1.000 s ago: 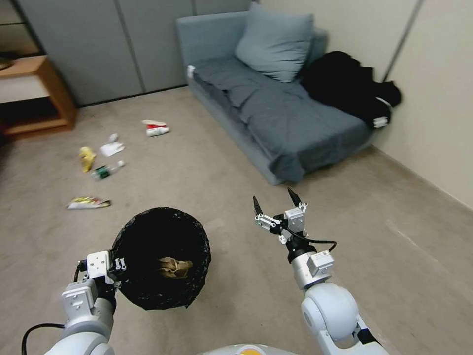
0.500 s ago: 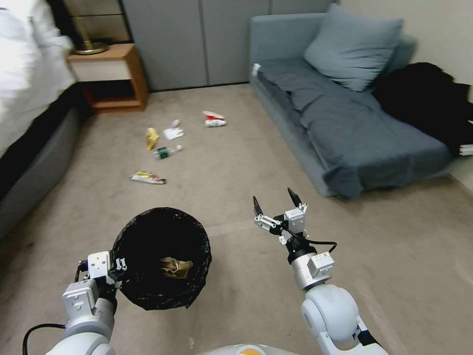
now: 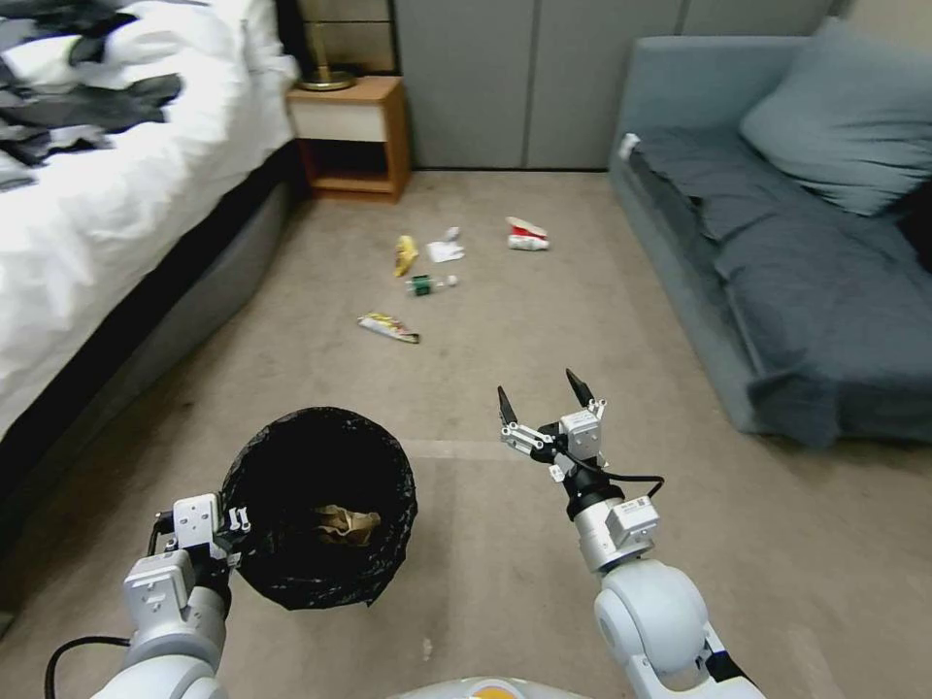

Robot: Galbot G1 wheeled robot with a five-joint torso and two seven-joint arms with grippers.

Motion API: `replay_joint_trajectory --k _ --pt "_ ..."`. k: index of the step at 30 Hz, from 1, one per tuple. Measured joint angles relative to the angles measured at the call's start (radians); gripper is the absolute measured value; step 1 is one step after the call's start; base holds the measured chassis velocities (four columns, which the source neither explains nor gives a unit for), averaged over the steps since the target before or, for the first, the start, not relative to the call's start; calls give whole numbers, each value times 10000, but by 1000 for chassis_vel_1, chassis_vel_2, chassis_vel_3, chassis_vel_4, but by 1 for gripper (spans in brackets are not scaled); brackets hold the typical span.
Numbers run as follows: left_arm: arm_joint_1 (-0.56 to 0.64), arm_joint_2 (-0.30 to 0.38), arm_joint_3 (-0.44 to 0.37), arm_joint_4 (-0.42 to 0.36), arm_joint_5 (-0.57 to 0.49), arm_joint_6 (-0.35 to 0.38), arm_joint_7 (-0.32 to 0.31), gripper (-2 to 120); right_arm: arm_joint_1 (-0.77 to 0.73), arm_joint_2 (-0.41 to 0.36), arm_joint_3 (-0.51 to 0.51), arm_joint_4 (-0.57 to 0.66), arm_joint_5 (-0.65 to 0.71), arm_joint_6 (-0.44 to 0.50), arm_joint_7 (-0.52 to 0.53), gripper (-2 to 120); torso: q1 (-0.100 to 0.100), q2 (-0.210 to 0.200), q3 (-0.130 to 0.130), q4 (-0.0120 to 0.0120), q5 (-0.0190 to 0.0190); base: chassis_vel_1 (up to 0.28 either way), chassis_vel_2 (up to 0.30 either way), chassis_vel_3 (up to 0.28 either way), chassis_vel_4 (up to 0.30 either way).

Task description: Pick up the trash bin, then pick up the garbage from the floor and place it into the trash bin.

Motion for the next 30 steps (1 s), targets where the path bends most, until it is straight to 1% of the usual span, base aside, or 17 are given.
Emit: replay_joint_trajectory --k 2,7,22,30 --pt "-2 -1 8 14 7 -9 0 1 -5 9 -5 0 0 0 -1 100 -1 0 0 2 -1 69 79 70 53" --pt "-21 0 14 46 15 -14 11 1 -40 25 0 0 0 -1 -1 100 0 0 0 -6 -1 13 3 7 9" --pt "28 8 12 55 67 -18 27 1 -148 63 60 20 -59 -96 46 100 -1 0 -1 -2 -1 0 0 0 0" --pt "69 8 5 52 91 -57 42 1 -177 66 80 32 -64 -84 46 100 0 0 -1 -2 -1 -117 99 107 -93"
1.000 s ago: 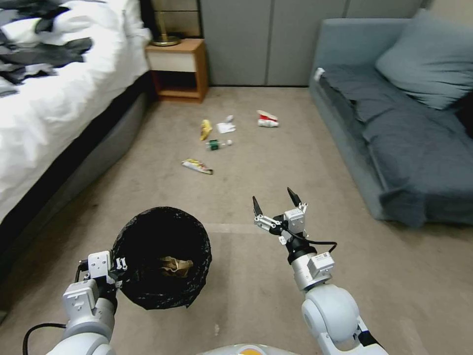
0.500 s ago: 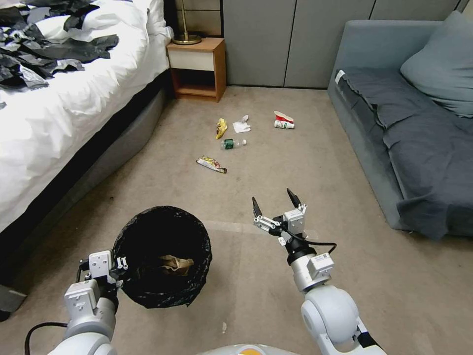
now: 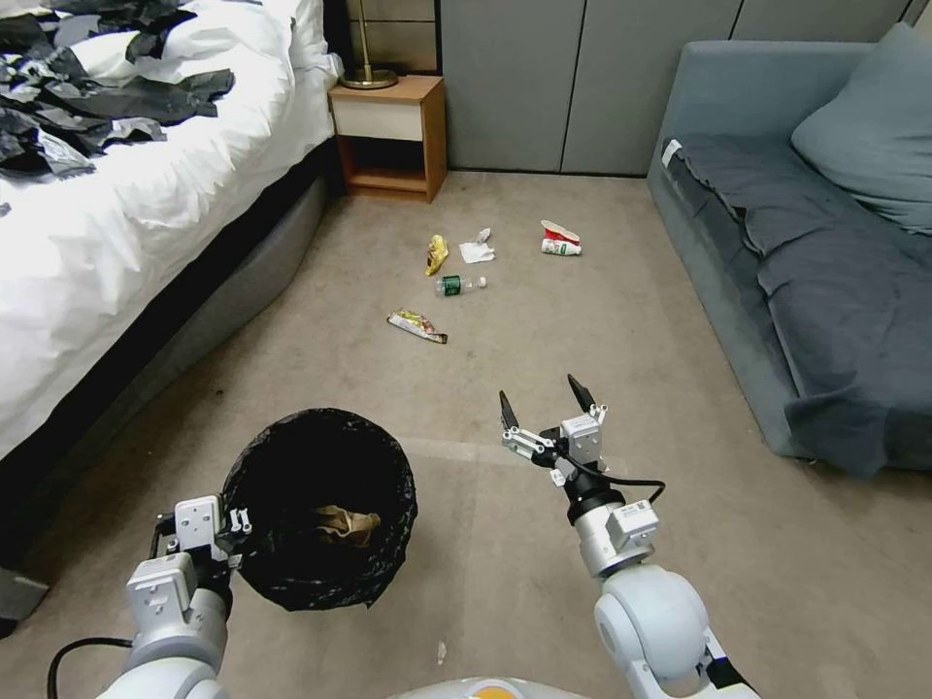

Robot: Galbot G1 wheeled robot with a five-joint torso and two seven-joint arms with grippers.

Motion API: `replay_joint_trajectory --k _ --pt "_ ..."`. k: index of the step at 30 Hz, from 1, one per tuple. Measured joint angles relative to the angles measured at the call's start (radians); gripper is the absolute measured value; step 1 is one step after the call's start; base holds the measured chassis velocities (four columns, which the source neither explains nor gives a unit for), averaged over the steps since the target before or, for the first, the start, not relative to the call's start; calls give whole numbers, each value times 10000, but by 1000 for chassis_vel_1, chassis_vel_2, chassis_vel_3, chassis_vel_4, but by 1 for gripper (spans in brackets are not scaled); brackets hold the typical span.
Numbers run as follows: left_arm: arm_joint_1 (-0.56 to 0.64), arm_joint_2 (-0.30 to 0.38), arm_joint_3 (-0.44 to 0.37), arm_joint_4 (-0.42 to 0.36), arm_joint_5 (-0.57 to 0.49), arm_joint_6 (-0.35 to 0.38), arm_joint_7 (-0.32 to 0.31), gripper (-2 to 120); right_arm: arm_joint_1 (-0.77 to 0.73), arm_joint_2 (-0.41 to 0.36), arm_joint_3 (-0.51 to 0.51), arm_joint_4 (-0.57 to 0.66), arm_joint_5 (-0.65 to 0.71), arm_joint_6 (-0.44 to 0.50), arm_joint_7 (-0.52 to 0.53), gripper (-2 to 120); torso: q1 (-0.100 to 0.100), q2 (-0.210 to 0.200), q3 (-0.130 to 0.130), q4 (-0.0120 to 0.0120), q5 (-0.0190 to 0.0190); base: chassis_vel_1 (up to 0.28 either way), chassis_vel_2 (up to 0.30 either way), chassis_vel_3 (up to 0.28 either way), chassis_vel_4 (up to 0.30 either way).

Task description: Pick up the trash bin, then pick up the garbage from the floor and place it into the trash bin.

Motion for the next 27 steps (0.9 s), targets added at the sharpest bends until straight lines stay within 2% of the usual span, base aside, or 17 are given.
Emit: replay_joint_trajectory --k 27 --pt "20 44 -101 -76 -23 -45 10 1 -63 -120 -8 92 25 6 -124 100 0 0 1 0 0 -235 236 240 -239"
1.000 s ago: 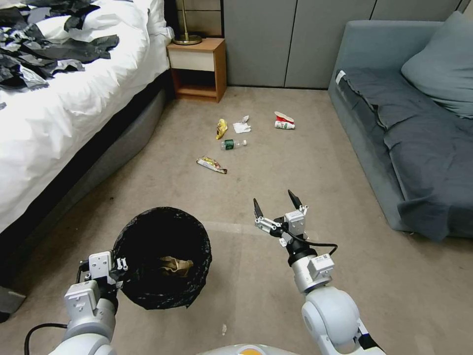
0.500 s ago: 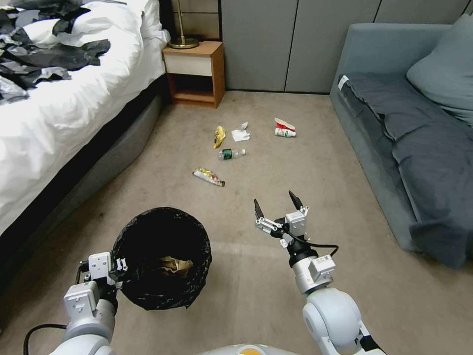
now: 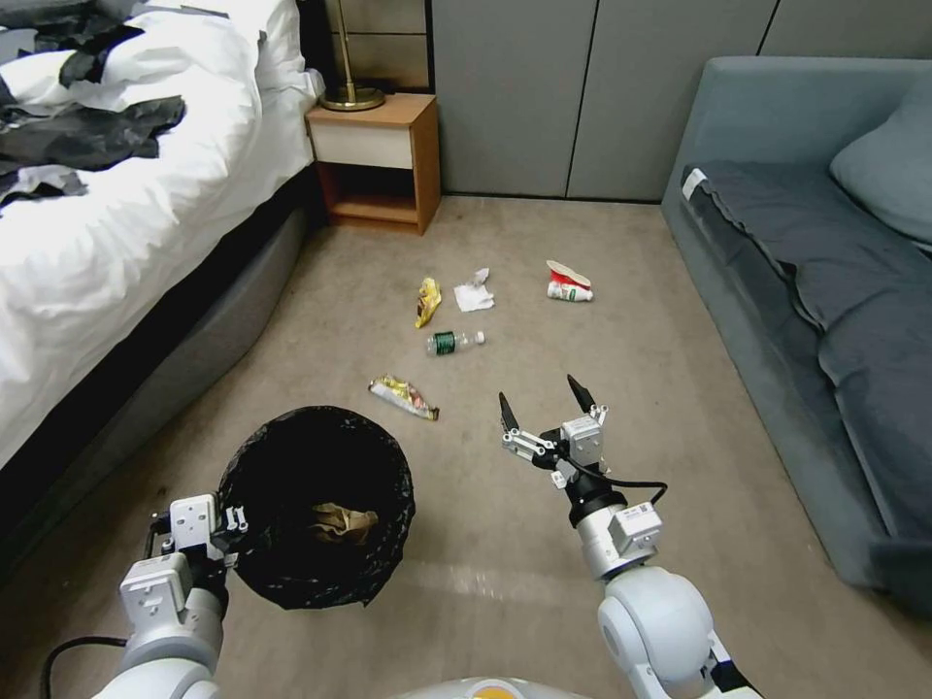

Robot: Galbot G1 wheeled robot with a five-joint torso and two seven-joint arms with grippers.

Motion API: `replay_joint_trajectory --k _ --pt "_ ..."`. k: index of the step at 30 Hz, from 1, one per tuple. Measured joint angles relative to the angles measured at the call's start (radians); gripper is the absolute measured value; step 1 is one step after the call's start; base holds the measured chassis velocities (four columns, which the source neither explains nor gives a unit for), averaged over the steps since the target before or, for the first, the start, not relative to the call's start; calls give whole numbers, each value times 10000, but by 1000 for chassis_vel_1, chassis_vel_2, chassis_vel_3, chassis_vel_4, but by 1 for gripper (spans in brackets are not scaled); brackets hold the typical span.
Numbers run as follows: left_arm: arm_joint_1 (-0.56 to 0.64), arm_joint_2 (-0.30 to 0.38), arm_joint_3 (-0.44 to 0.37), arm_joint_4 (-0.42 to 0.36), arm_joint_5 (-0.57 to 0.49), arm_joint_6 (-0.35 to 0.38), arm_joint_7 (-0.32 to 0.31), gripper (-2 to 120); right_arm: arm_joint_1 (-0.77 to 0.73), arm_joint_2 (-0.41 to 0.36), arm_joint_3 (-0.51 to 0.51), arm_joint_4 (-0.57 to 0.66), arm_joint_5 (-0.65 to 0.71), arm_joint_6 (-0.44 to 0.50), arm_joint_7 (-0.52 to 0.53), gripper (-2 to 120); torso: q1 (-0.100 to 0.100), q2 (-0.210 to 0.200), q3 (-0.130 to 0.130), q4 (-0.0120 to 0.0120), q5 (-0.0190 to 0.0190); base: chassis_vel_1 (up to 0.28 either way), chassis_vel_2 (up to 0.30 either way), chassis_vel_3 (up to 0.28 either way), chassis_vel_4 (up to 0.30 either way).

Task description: Pick up the trash bin, then pick up the garbage from the floor and place it into the trash bin.

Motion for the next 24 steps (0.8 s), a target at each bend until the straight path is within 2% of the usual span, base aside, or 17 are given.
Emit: replay_joint_trajectory --k 15,20,24 --pt "-228 -23 17 42 10 92 -35 1 153 -36 -26 -145 62 -5 -3 100 1 0 -1 -2 1 -242 237 239 -243" --pt "-305 -12 17 114 9 102 -40 1 246 -29 -35 -244 66 54 -87 100 3 -1 1 -1 -2 -152 125 125 -127" --pt "-379 2 17 144 -5 141 -41 1 283 13 -61 -294 51 103 -178 100 1 -1 0 0 0 13 -12 -2 7"
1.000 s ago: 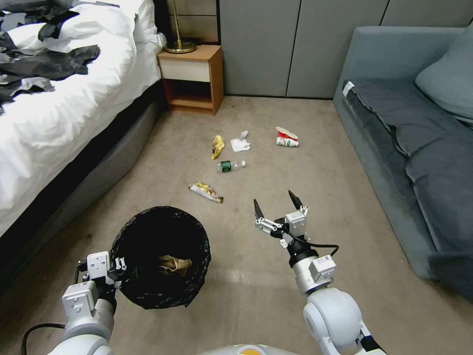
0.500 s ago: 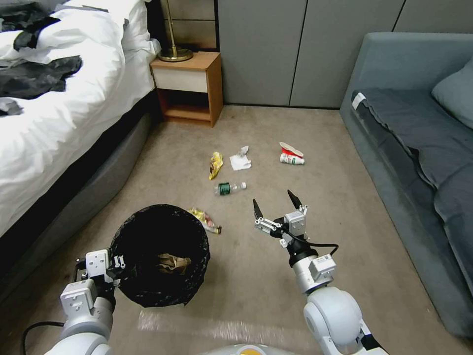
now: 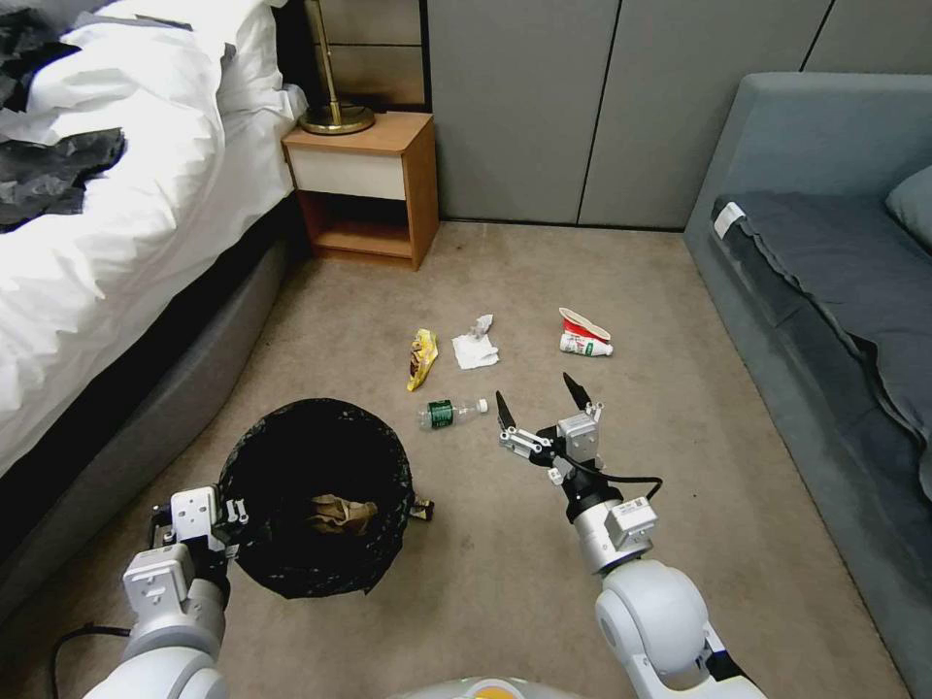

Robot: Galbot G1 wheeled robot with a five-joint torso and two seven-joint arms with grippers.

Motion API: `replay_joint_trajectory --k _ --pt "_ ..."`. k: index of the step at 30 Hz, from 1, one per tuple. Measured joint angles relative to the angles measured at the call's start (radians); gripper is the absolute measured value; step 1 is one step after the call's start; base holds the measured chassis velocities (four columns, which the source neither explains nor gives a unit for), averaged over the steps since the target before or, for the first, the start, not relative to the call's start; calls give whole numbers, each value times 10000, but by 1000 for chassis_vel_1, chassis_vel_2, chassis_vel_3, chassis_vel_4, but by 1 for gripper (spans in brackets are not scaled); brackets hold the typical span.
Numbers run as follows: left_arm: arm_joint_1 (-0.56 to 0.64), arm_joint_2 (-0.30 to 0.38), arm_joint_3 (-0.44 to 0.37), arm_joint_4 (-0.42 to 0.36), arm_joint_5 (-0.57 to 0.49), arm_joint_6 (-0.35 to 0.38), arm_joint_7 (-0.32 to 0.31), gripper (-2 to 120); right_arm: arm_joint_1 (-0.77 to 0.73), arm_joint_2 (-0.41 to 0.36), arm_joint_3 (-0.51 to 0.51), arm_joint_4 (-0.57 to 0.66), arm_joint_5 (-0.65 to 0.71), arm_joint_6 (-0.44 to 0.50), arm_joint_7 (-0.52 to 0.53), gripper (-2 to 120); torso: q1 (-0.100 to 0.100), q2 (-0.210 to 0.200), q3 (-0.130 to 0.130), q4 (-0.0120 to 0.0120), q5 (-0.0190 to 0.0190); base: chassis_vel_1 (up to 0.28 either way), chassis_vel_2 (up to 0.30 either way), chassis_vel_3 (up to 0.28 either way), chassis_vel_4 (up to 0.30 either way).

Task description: Pick up the trash bin, then pick up the garbage from the floor and place it into the trash bin.

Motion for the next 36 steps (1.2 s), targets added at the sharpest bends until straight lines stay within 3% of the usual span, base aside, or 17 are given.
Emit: replay_joint_trajectory --k 36 --pt "-219 40 151 -9 -96 157 -77 1 74 12 47 -30 -7 -7 -17 100 0 0 0 0 0 3 -2 -3 2"
